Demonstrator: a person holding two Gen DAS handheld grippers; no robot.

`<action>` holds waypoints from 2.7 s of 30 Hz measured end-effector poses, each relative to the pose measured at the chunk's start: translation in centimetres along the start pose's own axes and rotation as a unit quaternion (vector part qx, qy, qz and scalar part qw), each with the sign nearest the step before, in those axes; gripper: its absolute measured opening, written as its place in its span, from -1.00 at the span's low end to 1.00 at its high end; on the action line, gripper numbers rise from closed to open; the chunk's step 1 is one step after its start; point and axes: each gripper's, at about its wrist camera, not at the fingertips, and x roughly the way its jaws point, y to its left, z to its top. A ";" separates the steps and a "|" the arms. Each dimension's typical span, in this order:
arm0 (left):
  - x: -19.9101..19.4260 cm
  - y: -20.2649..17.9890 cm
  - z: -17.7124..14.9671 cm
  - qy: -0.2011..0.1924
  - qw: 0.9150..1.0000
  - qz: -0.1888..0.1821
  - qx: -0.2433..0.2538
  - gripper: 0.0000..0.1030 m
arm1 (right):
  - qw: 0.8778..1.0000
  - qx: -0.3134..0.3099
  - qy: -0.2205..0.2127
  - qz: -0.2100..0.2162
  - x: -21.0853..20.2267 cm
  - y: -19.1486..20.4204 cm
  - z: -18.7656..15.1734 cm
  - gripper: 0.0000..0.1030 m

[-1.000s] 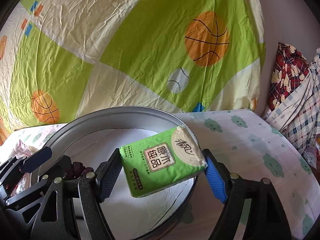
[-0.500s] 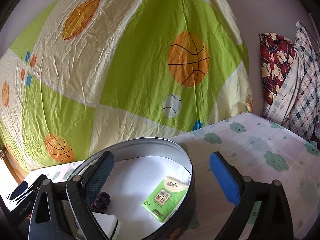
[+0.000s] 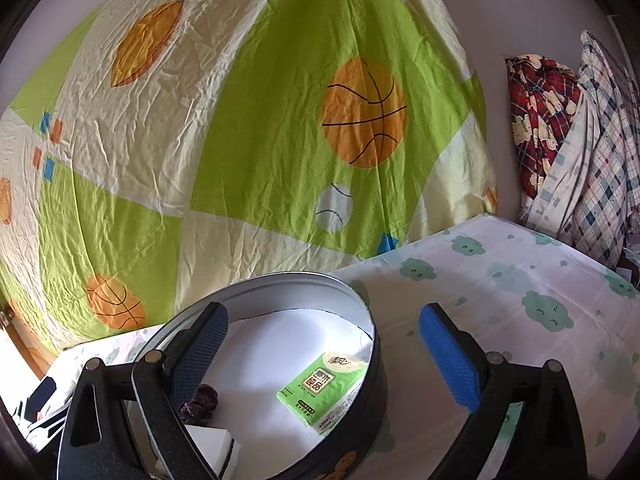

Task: Organize soft objects
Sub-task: 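Withdraw both tools from the tin and move toward the white knit glove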

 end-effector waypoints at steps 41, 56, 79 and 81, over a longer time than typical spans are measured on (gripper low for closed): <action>0.5 0.5 -0.4 0.015 1.000 0.019 0.004 0.99 | 0.999 -0.033 0.003 -0.006 0.1 1.3 -0.6 0.90; -0.5 -0.8 -0.9 -0.002 0.999 0.007 0.036 0.99 | 0.997 -0.070 -0.023 -0.033 -0.4 2.4 -1.2 0.85; -1.0 0.6 -1.5 0.006 0.999 0.002 0.035 0.99 | 0.998 -0.060 -0.011 -0.025 -0.6 2.5 -2.0 0.50; -1.2 1.0 -1.6 0.007 0.999 0.002 0.037 0.99 | 0.998 -0.063 -0.016 -0.023 -0.8 2.8 -2.1 0.50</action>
